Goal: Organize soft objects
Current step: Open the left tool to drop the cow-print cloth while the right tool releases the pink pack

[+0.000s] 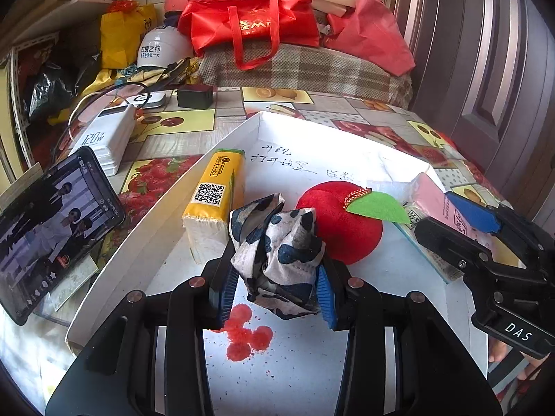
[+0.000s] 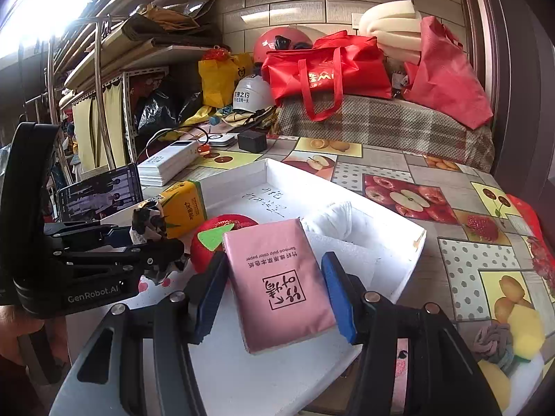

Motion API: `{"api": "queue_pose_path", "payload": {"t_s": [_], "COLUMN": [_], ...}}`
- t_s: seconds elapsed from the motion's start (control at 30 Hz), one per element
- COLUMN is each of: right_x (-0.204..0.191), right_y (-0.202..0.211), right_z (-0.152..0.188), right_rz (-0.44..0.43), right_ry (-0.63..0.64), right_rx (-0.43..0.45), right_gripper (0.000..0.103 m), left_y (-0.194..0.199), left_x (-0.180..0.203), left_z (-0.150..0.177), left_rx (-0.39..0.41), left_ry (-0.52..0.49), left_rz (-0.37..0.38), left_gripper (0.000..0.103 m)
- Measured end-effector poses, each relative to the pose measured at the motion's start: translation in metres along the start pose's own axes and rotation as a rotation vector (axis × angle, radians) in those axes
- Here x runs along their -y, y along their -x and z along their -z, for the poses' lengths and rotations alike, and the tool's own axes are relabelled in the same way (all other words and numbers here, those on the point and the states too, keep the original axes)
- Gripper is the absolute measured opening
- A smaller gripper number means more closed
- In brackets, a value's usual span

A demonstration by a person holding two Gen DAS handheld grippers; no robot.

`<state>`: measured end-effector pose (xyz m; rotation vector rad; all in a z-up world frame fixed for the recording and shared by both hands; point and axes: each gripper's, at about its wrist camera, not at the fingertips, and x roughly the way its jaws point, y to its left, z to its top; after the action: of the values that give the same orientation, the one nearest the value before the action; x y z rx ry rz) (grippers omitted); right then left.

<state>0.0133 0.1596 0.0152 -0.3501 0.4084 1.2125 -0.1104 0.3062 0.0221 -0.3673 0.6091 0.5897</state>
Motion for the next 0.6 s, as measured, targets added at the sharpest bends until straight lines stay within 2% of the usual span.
{"api": "queue_pose_path", "payload": {"t_s": [0.23, 0.3, 0.33, 0.37, 0.4, 0.43, 0.47, 0.6], "right_x": [0.001, 0.001, 0.000, 0.000, -0.001, -0.003, -0.006, -0.012], "right_y": [-0.004, -0.004, -0.002, 0.000, 0.002, 0.005, 0.006, 0.011], "right_z": [-0.002, -0.001, -0.001, -0.001, 0.000, 0.000, 0.000, 0.000], "right_rz": [0.000, 0.004, 0.012, 0.019, 0.027, 0.036, 0.045, 0.075], "right_ry": [-0.014, -0.018, -0.018, -0.016, -0.009, 0.000, 0.013, 0.039], "right_rx": [-0.007, -0.005, 0.004, 0.015, 0.027, 0.039, 0.048, 0.082], "right_gripper": [0.058, 0.059, 0.067, 0.082, 0.088, 0.093, 0.102, 0.103], "left_y": [0.008, 0.012, 0.014, 0.016, 0.018, 0.020, 0.021, 0.028], "left_x": [0.007, 0.009, 0.009, 0.009, 0.009, 0.009, 0.009, 0.007], "left_z": [0.001, 0.001, 0.002, 0.002, 0.002, 0.002, 0.002, 0.004], "left_rx": [0.042, 0.064, 0.077, 0.089, 0.101, 0.112, 0.121, 0.164], "left_ry": [-0.019, -0.031, -0.034, -0.035, -0.035, -0.035, -0.035, -0.023], "left_rz": [-0.039, -0.059, -0.068, -0.084, -0.099, -0.108, -0.120, -0.147], "left_gripper": [0.039, 0.042, 0.047, 0.060, 0.070, 0.089, 0.097, 0.100]}}
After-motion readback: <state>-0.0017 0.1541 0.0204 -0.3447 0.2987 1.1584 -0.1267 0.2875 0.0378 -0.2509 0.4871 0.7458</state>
